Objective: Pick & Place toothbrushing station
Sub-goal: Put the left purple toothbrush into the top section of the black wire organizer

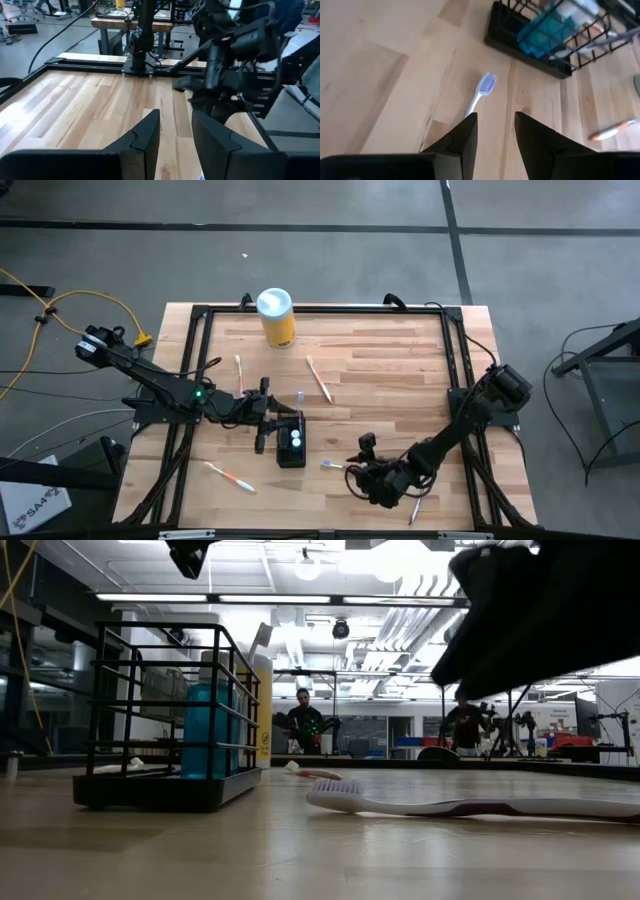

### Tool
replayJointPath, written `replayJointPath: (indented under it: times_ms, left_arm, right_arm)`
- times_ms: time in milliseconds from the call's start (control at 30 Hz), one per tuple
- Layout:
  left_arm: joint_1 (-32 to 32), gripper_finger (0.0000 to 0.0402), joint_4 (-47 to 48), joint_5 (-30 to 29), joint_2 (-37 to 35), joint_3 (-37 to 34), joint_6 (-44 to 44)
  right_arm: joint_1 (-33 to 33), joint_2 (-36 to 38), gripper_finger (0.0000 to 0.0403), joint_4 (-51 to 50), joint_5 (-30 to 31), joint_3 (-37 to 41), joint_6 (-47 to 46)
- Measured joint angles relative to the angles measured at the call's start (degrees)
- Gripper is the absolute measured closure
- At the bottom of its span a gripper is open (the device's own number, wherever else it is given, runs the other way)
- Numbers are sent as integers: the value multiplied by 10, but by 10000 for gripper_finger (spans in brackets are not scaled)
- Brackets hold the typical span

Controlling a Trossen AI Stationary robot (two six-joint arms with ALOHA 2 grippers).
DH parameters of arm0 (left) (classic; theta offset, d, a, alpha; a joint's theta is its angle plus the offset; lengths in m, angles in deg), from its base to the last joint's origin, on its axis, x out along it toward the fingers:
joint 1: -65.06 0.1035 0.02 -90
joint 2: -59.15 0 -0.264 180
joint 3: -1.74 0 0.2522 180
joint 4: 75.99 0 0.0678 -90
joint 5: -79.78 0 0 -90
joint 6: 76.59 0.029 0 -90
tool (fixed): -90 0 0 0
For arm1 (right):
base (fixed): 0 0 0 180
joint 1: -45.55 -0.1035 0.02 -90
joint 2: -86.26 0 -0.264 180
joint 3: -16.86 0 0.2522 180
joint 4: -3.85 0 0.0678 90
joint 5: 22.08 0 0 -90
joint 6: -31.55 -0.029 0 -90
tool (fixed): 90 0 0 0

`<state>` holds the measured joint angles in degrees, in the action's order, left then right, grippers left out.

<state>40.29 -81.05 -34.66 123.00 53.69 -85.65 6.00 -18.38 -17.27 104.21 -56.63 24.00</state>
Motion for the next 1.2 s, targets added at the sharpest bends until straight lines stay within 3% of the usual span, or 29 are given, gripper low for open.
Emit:
replayJointPath:
  times_ms: [633, 1200]
  left_arm:
    - [-3, 291, 3, 0, 0, 0, -10]
    - [-3, 291, 4, 0, 0, 0, -10]
  right_arm:
    - [-14, -29, 282, 3, -13, 0, -119]
    - [-12, -72, 282, -26, -18, 1, -154]
